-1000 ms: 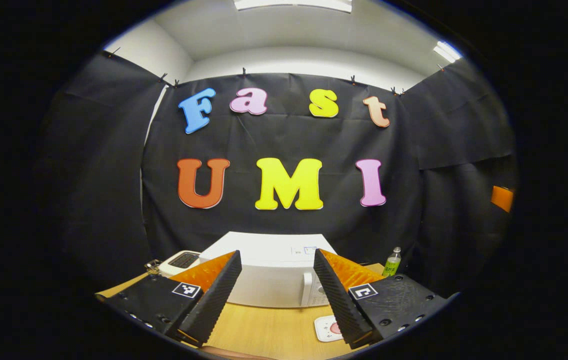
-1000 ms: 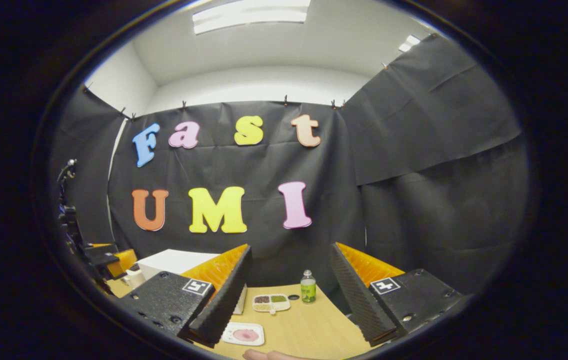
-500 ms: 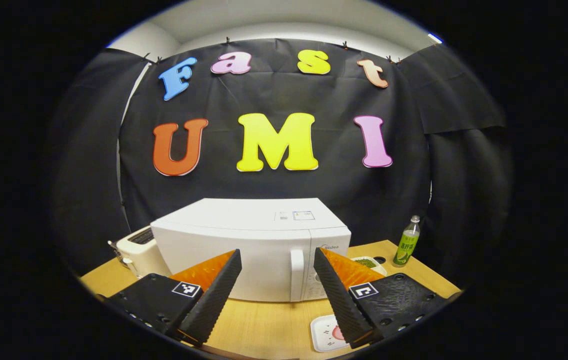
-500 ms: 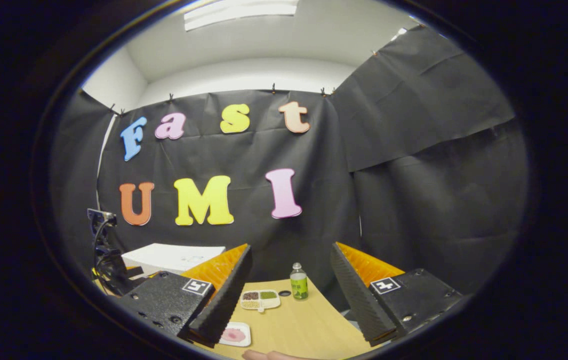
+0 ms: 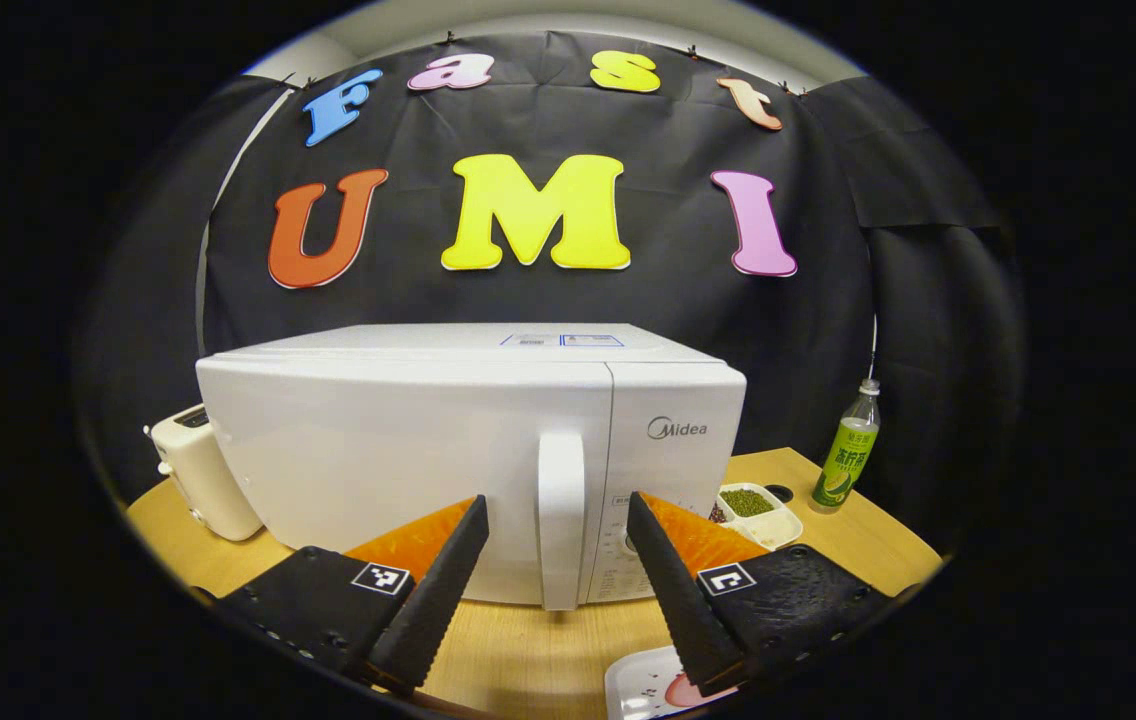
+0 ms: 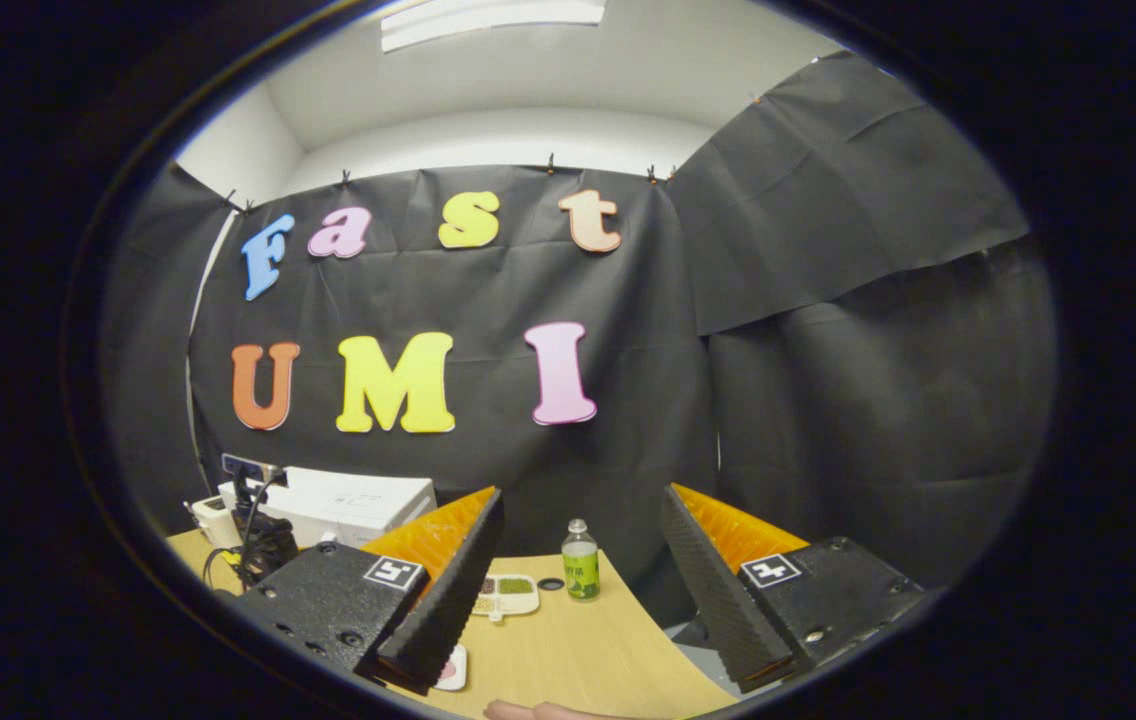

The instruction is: Open the microwave oven with the left hand, put the food in, and close the microwave oven.

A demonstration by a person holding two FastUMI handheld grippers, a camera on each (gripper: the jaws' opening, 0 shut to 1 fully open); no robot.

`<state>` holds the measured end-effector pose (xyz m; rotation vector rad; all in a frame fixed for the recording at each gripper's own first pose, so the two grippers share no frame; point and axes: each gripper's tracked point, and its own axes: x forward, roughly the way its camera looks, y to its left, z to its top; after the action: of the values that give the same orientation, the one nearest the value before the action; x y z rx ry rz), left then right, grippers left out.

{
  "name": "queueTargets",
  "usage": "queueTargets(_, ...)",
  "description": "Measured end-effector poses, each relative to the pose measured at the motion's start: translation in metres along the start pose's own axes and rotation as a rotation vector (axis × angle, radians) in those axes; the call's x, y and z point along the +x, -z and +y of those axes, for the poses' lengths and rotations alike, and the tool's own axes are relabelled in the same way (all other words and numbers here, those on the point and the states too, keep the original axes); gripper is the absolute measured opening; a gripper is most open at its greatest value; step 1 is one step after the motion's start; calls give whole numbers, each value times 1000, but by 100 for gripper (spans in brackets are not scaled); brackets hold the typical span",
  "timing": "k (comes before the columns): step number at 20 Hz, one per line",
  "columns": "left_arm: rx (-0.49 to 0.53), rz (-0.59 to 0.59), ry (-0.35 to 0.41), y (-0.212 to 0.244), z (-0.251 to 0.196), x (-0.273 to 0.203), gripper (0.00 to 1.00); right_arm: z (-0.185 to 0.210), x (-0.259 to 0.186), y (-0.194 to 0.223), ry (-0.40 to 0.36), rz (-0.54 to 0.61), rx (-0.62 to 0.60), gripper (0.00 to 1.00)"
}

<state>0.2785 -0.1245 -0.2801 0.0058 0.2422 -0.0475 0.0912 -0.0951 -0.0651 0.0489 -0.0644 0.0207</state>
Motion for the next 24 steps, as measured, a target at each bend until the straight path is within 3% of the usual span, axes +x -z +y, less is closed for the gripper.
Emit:
queueTargets(1, 11, -14, -9, 0, 1, 4, 87, 2, 1, -1, -13, -18, 0, 100)
queueTargets(2, 26, -27, -33, 1, 6, 8, 84, -1, 3, 5, -22, -26, -3, 91)
queueTargets(3, 31, -26, -31, 4, 4, 7, 61, -1, 5, 11, -30, -23, -8, 100)
queueTargets(4, 30, -53, -26, 0, 0, 12, 58, -2, 7, 16, -36, -18, -8, 91)
queueTargets(5, 34, -56, -23, 3, 1, 9, 45, -3, 9, 20, -35, -8, -7, 100)
queueTargets(6, 34, -70, -21, 2, 0, 10, 53, -4, 11, 23, -37, -3, -3, 91)
queueTargets(7, 31, -73, -20, 3, 0, 11, 48, -5, 11, 25, -39, 0, 2, 91)
queueTargets(11, 13, -82, -13, 3, 0, 12, 48, -7, 15, 31, -34, 8, 13, 91)
queueTargets(12, 6, -85, -16, 4, 0, 12, 48, -6, 14, 32, -36, 9, 12, 100)
queueTargets(13, 2, -98, -17, 3, 0, 12, 49, -4, 14, 32, -40, 8, 13, 91)
queueTargets(14, -3, -108, -17, 3, 0, 12, 48, -3, 13, 33, -42, 10, 11, 100)
queueTargets(15, -3, -113, -17, 5, 0, 12, 48, -3, 12, 33, -45, 8, 11, 100)
queueTargets(16, 6, -127, -23, 4, -1, 12, 59, -3, 11, 32, -46, 7, 9, 91)
queueTargets(17, 46, -140, -37, 3, -1, 13, 48, -4, 10, 34, -43, 8, 4, 91)
queueTargets(18, 122, -163, -47, 1, -1, 15, 48, -5, 9, 34, -41, 7, 1, 100)
queueTargets(19, 167, -165, -66, 3, 2, 15, 28, -6, 8, 34, -38, 7, 3, 100)
queueTargets(20, 159, -159, -75, 8, 4, 15, 37, -7, 8, 35, -34, 12, 6, 91)
queueTargets(24, -8, -117, -32, 15, 3, 14, 30, -5, 3, 40, -43, 25, 18, 91)
